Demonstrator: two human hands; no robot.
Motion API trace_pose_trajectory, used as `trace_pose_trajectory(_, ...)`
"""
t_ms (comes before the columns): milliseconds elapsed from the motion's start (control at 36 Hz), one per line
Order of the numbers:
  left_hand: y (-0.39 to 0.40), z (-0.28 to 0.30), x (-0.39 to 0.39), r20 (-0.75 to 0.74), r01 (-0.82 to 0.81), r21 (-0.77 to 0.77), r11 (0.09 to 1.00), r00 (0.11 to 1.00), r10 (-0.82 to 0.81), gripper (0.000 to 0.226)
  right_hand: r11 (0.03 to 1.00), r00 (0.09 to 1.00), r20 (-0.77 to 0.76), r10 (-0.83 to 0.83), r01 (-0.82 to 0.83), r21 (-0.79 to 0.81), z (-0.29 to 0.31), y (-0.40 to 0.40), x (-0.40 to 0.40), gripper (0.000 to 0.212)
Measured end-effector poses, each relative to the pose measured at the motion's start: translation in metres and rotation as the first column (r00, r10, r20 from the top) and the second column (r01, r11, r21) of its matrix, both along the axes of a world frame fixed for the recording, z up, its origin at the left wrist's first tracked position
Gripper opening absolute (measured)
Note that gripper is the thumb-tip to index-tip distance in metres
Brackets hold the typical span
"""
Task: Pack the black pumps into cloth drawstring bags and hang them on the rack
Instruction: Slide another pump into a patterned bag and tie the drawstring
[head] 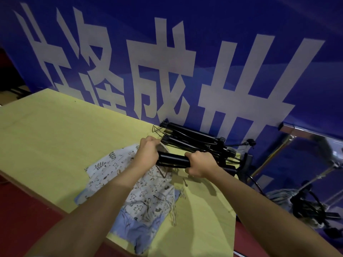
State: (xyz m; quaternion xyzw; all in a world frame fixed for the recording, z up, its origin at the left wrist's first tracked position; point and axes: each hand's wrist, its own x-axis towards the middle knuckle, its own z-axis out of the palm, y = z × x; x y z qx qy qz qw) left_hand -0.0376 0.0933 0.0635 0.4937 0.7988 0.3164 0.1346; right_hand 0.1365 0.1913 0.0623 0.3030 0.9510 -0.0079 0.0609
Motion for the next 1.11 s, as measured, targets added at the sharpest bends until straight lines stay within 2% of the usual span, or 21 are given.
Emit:
trace_pose_trajectory(167,-0.004,0.004,0.015,-0.019,0.080,0.009,0.997,0.997,-0.080,0.059,0.962,0.985,0.085,0.153,-0.168,0.217,0.010,0.001,-0.022,0.031)
trace_pose_trajectory(250,-0.004,0.002,0.012,0.006,0.079,-0.001,0.997,0.997,-0.079,0.051,0.923,0.971,0.091,0.221,-0.239,0.302,0.014,0.003,-0.029,0.031)
trace_pose_trajectory(333,-0.004,0.000,0.009,-0.139,0.139,-0.099,0.985,0.979,-0.152,0.036,0.889,0.957,0.072,0.281,-0.287,0.356,0.018,0.005,-0.031,0.031)
trace_pose_trajectory(444,-0.003,-0.005,0.007,-0.377,0.163,-0.265,0.950,0.890,-0.258,0.041,0.829,0.940,0.053,0.338,-0.324,0.456,0.018,0.009,-0.031,0.023)
trace_pose_trajectory(500,-0.001,-0.010,0.006,-0.429,0.145,-0.298,0.943,0.862,-0.268,0.047,0.764,0.917,-0.006,0.399,-0.328,0.556,0.012,0.014,-0.030,0.020)
trace_pose_trajectory(583,0.006,-0.011,0.005,-0.434,0.089,-0.245,0.965,0.881,-0.191,0.043,0.677,0.833,-0.181,0.523,-0.277,0.682,0.006,0.020,-0.029,0.016)
trace_pose_trajectory(667,0.011,-0.008,0.002,-0.391,0.059,-0.218,0.974,0.909,-0.142,0.041,0.665,0.788,-0.278,0.549,-0.210,0.717,0.006,0.016,-0.026,0.024)
trace_pose_trajectory(722,0.012,-0.005,-0.002,-0.373,0.032,-0.176,0.984,0.923,-0.097,0.038,0.690,0.786,-0.310,0.535,-0.194,0.697,0.000,0.011,-0.022,0.020)
trace_pose_trajectory(778,0.012,-0.003,-0.005,-0.341,0.004,-0.097,0.995,0.939,-0.037,0.035,0.769,0.811,-0.349,0.470,-0.182,0.613,-0.011,0.007,-0.019,0.020)
trace_pose_trajectory(833,0.012,0.001,-0.007,-0.301,-0.025,-0.044,0.999,0.953,0.010,0.035,0.891,0.861,-0.393,0.324,-0.137,0.434,-0.021,0.003,-0.019,0.027)
trace_pose_trajectory(889,0.009,0.004,-0.010,-0.265,-0.045,-0.013,0.999,0.963,0.040,0.036,0.982,0.907,-0.400,0.132,-0.063,0.180,-0.025,-0.002,-0.024,0.037)
trace_pose_trajectory(944,0.007,0.008,-0.011,-0.234,-0.056,0.022,0.998,0.970,0.060,0.035,0.999,0.919,-0.394,-0.014,-0.003,-0.041,-0.025,-0.005,-0.032,0.049)
trace_pose_trajectory(972,0.006,0.010,-0.011,-0.232,-0.060,0.041,0.997,0.970,0.068,0.035,0.995,0.913,-0.405,-0.046,0.006,-0.100,-0.023,-0.005,-0.037,0.054)
trace_pose_trajectory(1111,0.000,0.019,-0.011,-0.243,-0.064,0.103,0.993,0.966,0.087,0.036,0.984,0.945,-0.328,-0.022,-0.036,-0.172,-0.012,-0.005,-0.061,0.058)
